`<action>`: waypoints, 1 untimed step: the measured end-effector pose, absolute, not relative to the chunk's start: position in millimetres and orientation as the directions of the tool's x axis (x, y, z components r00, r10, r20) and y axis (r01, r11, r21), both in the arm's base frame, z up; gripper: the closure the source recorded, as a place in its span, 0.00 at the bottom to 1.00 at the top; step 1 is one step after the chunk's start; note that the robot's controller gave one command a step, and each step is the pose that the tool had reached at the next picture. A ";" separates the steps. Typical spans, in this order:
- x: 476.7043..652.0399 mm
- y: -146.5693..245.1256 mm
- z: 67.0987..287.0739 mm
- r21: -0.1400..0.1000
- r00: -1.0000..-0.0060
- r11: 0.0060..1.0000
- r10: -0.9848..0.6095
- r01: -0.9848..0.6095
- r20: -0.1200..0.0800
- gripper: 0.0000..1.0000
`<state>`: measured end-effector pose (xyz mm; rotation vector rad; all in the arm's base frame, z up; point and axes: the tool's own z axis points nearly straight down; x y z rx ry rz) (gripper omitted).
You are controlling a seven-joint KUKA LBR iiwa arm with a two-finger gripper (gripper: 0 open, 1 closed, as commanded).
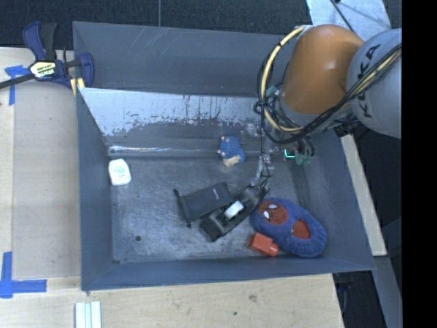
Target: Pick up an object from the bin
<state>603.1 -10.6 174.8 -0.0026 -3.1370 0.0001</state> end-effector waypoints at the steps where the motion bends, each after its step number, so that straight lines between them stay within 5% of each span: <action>1: 561.8 -70.9 86.5 0.000 -0.973 0.973 -0.231 -0.231 0.003 0.00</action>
Offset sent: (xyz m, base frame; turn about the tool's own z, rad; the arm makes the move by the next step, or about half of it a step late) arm -0.0400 -0.0581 -0.0858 -0.2385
